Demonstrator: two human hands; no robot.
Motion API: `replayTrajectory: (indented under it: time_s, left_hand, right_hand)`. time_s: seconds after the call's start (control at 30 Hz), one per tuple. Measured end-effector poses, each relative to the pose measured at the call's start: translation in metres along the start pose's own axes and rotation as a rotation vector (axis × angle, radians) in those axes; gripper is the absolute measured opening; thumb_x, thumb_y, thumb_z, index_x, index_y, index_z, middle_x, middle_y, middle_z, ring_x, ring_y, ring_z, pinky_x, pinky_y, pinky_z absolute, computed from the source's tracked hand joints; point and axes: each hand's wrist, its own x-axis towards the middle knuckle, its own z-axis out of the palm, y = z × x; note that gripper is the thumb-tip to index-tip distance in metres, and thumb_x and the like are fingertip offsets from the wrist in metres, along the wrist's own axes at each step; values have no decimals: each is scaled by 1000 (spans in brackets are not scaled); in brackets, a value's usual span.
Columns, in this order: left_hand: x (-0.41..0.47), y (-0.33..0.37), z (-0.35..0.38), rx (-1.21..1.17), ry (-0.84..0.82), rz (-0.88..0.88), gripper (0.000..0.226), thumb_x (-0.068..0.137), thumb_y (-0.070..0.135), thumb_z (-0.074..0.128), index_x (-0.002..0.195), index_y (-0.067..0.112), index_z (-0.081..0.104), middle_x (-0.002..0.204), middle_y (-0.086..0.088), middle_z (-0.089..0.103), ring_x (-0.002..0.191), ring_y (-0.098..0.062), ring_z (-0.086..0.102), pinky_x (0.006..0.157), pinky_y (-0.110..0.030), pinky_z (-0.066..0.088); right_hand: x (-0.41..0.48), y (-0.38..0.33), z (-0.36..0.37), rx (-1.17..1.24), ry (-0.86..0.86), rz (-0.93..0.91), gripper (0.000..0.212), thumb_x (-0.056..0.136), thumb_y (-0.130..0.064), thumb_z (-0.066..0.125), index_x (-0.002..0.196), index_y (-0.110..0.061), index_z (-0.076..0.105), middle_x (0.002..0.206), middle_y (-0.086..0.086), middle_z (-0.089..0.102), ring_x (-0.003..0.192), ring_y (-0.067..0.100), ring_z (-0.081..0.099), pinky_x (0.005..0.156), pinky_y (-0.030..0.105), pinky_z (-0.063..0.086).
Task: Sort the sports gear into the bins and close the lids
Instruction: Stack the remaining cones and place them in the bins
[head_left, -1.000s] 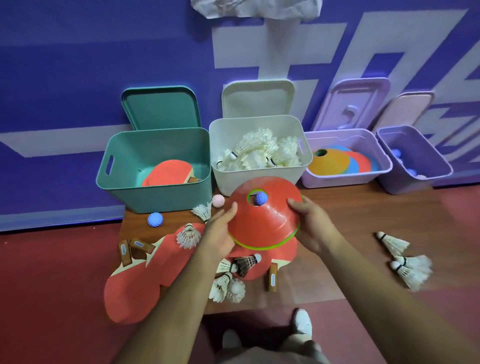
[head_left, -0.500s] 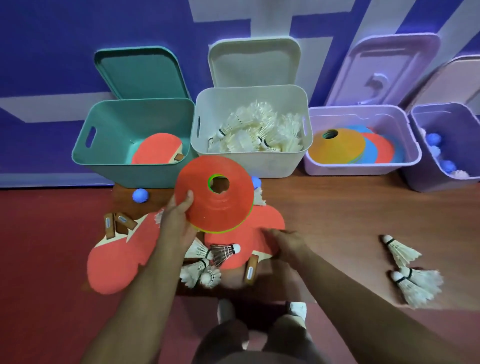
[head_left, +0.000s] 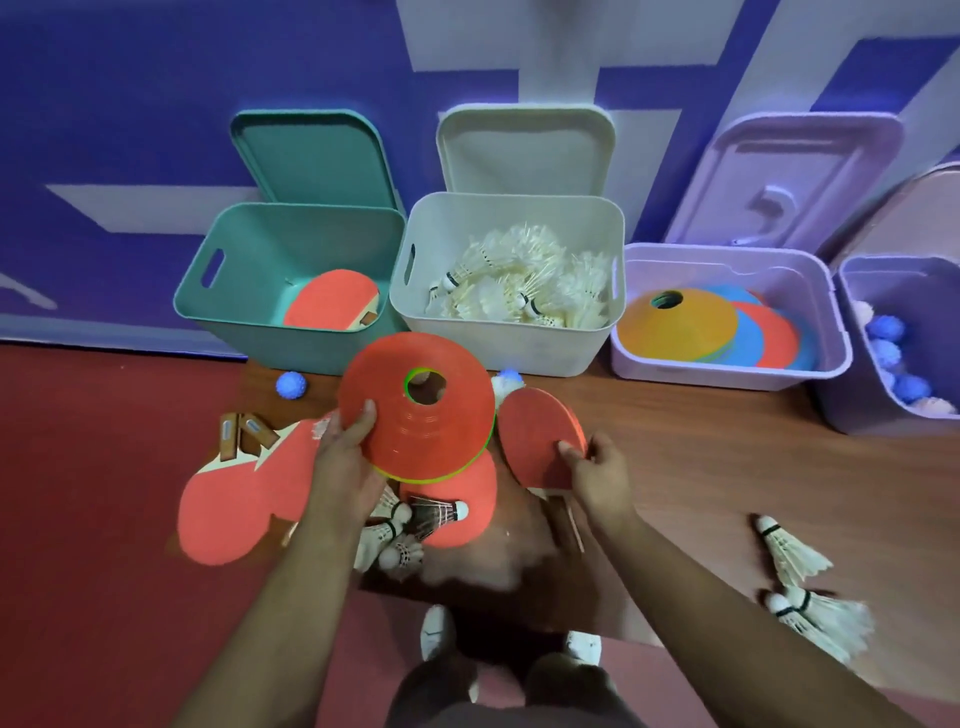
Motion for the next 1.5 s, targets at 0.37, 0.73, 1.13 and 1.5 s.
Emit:
replayTrajectory:
  time_s: [0.37,0.73,1.13,1.5]
  left_hand:
    - [-19,49,24,-22,1,176,24,97,12,50,118,15,62,105,-3,73,91,-15,70,82,-35,59]
    - [30,148,-58,-119,141,278,31,90,8,55,118,19,58,114,-11,67,99,-27,65,89,-46,53]
    - [131,230,-143,-143,95,220,40,90,11,58,130,11,54,119,-14,65,106,-29,63,92,-46,52]
    - [168,234,-149,-135,88,181,20,93,5,53,105,17,63,98,-5,72,87,-16,69,86,-36,55]
  right_hand:
    - [-3,-130,-43,109,-68,-413,5,90,-13,67,94,-10,67,81,-2,68,66,-2,59,64,15,47]
    - [19,-227,113,108,-126,-311,10,96,-15,52,105,-16,50,96,14,63,69,22,57,54,31,42]
    - [102,-272,312,-50,-113,-294,6,86,-29,61,83,-27,65,67,2,60,54,21,51,54,33,43]
    - [127,-235,363,-614,-144,-309,31,94,-19,57,119,-2,63,112,18,68,105,32,64,91,33,49]
